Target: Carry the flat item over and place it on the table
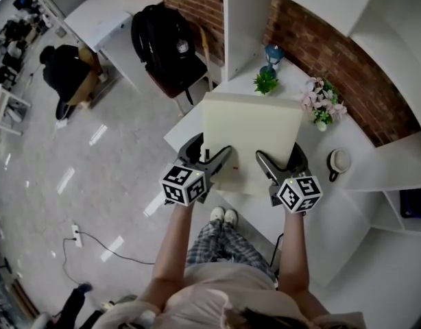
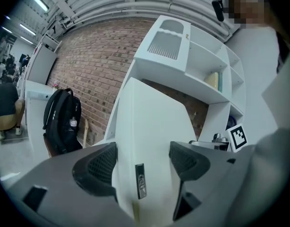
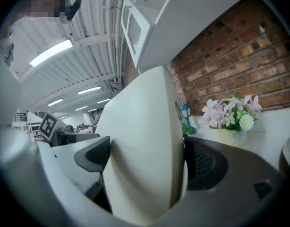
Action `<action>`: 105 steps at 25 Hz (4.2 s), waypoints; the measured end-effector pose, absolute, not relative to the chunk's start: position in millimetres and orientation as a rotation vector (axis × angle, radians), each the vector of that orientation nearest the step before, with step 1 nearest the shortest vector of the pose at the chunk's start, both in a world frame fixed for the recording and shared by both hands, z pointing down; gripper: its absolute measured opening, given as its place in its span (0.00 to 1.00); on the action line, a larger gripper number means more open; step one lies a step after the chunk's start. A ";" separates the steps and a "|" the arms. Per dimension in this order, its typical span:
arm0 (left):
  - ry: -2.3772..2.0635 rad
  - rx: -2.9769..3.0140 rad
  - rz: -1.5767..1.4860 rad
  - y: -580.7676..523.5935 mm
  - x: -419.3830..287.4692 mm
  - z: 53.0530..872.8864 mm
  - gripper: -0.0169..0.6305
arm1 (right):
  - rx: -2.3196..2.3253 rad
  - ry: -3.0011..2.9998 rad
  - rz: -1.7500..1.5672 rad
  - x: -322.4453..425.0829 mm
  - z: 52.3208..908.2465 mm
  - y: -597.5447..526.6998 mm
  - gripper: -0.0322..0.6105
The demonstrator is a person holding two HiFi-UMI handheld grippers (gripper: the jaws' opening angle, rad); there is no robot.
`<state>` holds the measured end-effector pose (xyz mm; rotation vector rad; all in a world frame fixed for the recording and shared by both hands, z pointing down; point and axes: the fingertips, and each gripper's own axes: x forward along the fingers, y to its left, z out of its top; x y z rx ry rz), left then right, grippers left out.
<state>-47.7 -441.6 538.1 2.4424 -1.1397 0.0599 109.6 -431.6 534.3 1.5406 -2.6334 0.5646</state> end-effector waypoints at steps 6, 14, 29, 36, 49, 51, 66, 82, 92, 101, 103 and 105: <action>-1.109 2.375 0.098 -462.8 -43.7 570.4 0.56 | 1.531 -2.560 0.716 114.1 569.0 -451.2 0.82; -1.089 2.287 0.130 -490.6 -41.8 600.0 0.56 | 1.528 -2.470 0.905 117.6 603.0 -477.1 0.82; -1.025 2.047 0.271 -521.9 -35.7 666.3 0.56 | 1.442 -2.158 1.190 122.9 663.8 -507.4 0.82; -1.001 1.959 0.336 -526.8 -35.4 694.1 0.57 | 1.390 -2.035 1.292 121.3 690.1 -512.4 0.82; -0.979 1.924 0.395 -527.3 -35.3 704.3 0.57 | 1.359 -1.973 1.384 122.2 705.4 -509.7 0.82; -0.975 1.926 0.392 -527.8 -35.2 703.9 0.57 | 1.358 -1.982 1.388 122.2 704.7 -510.2 0.82; -1.067 2.085 0.322 -526.1 -55.8 645.2 0.57 | 1.493 -2.229 1.266 137.9 636.0 -503.1 0.82; -1.389 2.491 0.020 -468.8 -86.6 462.1 0.17 | 1.900 -2.534 0.447 185.9 453.2 -433.7 0.23; -1.437 2.557 -0.081 -436.2 -96.7 413.2 0.07 | 2.044 -2.485 0.226 209.8 411.5 -396.6 0.10; -1.417 2.582 -0.117 -426.6 -100.2 395.9 0.07 | 2.089 -2.442 0.094 221.7 396.6 -379.4 0.08; -1.417 2.582 -0.118 -426.2 -100.7 394.8 0.07 | 2.088 -2.441 0.070 221.3 392.4 -378.0 0.08; -1.418 2.582 -0.114 -425.3 -100.3 395.9 0.07 | 2.092 -2.439 0.065 222.2 391.8 -376.2 0.07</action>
